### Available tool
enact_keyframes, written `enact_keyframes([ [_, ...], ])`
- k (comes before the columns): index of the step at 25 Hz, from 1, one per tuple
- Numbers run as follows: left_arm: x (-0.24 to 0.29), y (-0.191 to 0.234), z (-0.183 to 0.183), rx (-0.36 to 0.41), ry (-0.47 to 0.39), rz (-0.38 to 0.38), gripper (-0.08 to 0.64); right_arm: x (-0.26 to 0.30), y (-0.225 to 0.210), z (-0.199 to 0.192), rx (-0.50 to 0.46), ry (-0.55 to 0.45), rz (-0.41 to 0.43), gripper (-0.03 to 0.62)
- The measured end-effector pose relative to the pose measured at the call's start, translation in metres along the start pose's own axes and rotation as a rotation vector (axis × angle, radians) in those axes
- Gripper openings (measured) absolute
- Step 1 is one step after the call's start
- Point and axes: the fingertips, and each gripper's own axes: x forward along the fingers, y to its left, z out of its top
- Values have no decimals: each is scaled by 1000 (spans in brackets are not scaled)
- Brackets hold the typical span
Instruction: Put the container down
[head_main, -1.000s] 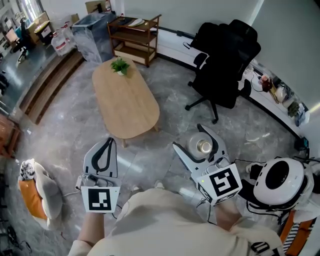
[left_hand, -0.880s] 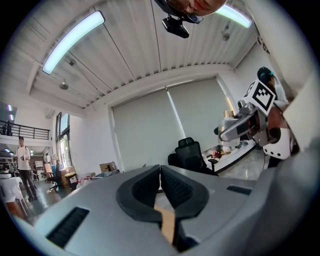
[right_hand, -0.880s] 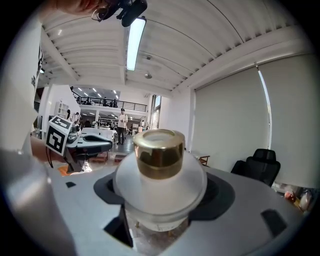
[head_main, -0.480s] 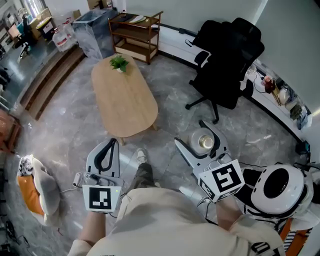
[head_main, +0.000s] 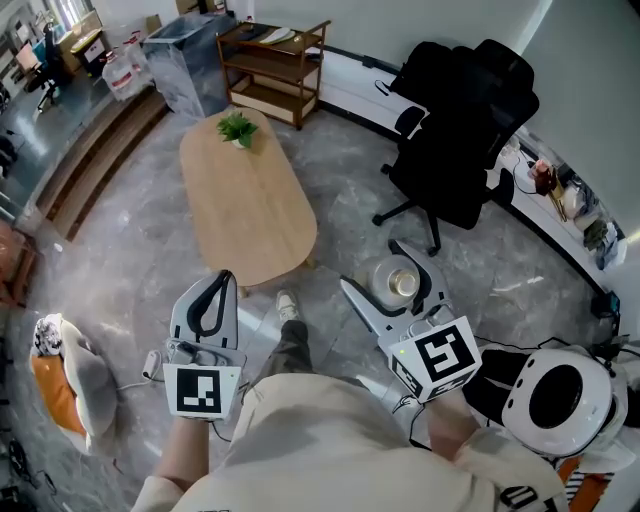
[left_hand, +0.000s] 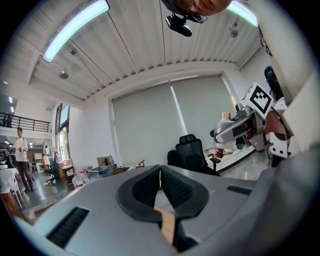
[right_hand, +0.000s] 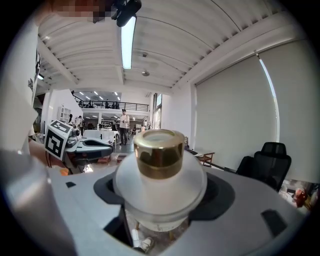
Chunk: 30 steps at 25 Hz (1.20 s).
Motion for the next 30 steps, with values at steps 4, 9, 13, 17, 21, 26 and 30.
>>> enact_keyframes([
  [4, 30, 17, -7, 1, 12, -14, 8, 34, -14, 1, 6, 12, 2, 333],
  [9, 75, 50, -13, -25, 24, -18, 8, 84, -31, 4, -2, 52, 6, 333],
  [13, 126, 78, -12, -34, 44, -43, 8, 130, -54, 9, 2, 90, 3, 333],
  [17, 176, 110, -11, -36, 47, -43, 8, 180, -81, 17, -2, 123, -7, 333],
  [21, 220, 143, -13, -43, 55, -36, 8, 232, -100, 26, -12, 141, 2, 333],
  [26, 256, 176, -20, -41, 63, -33, 8, 291, -112, 35, -22, 141, 34, 333],
  [30, 271, 198, -26, -43, 72, -2, 8, 326, -117, 39, -14, 140, 73, 333],
])
